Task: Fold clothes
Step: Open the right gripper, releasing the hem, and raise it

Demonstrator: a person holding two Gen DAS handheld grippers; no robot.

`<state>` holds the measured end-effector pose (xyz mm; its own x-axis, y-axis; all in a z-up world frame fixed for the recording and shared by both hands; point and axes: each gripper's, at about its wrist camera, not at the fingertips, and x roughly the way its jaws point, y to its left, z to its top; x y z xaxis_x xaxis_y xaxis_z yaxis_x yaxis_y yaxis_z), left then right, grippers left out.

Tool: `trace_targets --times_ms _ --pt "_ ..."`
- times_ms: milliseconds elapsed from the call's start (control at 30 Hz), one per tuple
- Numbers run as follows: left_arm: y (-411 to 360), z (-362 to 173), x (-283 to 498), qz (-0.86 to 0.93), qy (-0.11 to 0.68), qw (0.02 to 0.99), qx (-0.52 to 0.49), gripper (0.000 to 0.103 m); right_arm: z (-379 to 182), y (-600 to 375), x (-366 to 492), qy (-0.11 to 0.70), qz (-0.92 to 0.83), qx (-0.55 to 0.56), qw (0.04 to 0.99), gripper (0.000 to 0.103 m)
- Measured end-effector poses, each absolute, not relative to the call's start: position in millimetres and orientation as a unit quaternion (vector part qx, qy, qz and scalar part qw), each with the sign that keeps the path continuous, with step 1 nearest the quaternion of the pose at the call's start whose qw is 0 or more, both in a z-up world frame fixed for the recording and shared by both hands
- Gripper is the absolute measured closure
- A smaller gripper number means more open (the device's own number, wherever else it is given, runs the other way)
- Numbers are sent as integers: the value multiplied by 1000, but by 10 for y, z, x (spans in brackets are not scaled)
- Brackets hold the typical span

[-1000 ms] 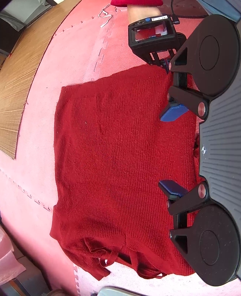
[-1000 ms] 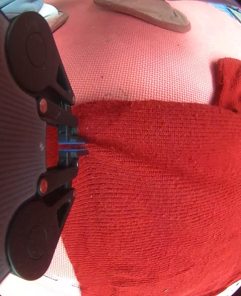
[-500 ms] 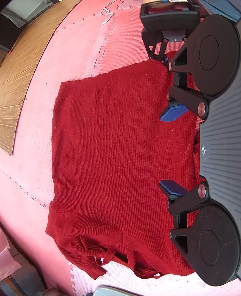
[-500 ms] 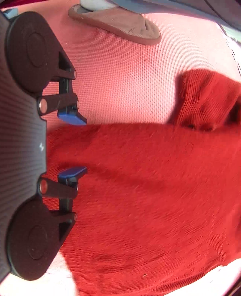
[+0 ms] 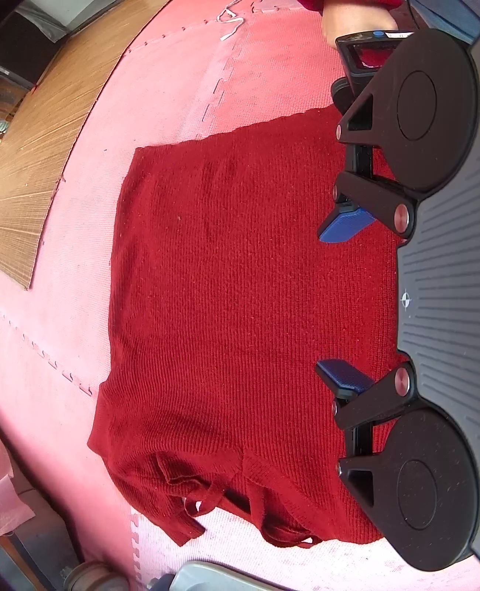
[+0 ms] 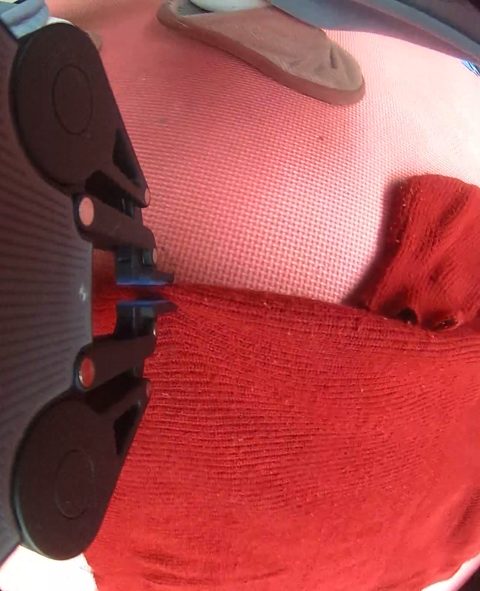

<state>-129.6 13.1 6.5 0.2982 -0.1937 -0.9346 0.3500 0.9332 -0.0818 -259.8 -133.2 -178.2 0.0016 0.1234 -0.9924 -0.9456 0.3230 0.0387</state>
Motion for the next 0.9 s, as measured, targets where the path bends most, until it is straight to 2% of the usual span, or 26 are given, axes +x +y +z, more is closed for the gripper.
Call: trace_targets --times_ms 100,133,167,233,267,700,900 --pt "182 73 -1291 -162 568 804 67 31 -1820 -1350 -2603 555 433 -361 612 90" --pt "201 75 -1292 -159 568 805 66 31 -1816 -1344 -2611 556 431 -360 613 83" --pt "219 76 -1293 -157 568 805 64 31 -1802 -1335 -2618 558 432 -359 611 72" --pt "245 68 -1292 -153 570 805 65 31 -1746 -1306 -2629 559 436 -360 606 59" --pt "252 64 -1292 -153 570 804 66 31 -1712 -1284 -2629 560 435 -364 604 55" --pt "425 -47 -1279 -127 587 797 69 31 -932 -1063 -2013 599 334 -274 674 41" --pt "540 -7 -1308 -111 584 802 58 31 -516 -868 -1746 573 279 -263 724 36"
